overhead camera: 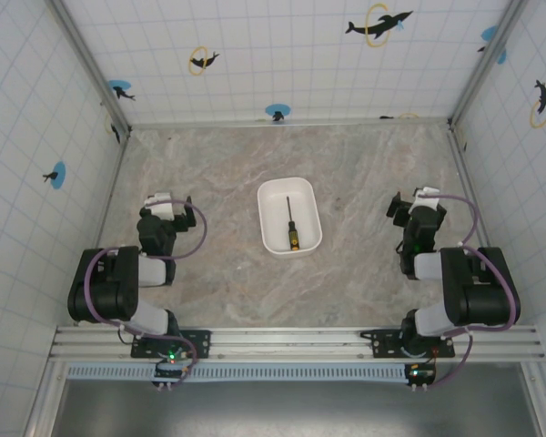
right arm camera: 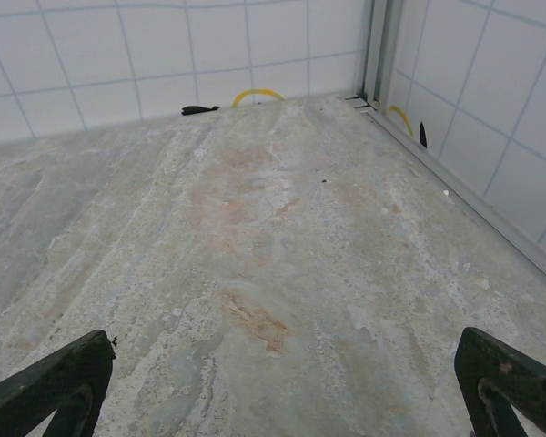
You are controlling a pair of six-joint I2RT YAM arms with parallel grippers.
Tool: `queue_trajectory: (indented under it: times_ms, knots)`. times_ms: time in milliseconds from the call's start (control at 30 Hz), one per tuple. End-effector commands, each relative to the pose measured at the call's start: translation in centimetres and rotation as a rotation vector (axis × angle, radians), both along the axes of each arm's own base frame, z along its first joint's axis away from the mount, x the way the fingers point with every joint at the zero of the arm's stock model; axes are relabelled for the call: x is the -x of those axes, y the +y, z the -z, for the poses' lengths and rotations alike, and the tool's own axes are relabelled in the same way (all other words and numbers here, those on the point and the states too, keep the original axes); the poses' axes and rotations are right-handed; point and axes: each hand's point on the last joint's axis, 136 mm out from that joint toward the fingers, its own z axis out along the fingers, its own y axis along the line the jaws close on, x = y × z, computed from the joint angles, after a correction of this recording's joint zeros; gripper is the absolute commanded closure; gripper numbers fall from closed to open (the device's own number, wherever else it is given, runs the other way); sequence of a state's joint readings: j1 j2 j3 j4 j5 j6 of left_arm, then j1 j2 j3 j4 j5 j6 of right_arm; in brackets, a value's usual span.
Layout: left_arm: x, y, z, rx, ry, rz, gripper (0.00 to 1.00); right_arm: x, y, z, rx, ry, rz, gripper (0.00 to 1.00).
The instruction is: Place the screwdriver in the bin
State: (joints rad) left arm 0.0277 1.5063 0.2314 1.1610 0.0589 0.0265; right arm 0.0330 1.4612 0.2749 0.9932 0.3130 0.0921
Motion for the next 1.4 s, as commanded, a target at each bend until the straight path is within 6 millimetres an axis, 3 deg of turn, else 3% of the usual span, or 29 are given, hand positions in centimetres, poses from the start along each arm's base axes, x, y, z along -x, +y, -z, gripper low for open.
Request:
queue_trajectory:
  times_ms: [0, 1367]
  knots:
    - [-0.67, 0.15, -1.05, -0.012, -0.036, -0.008, 0.02, -1.03, -0.04, -1.42, 0.003, -0.042, 0.007, 0.01]
    - [-0.69, 0.06, -1.06, -0.024, -0.035, -0.015, 0.02, -0.96, 0.07, -1.49, 0.014, -0.043, 0.011, 0.01]
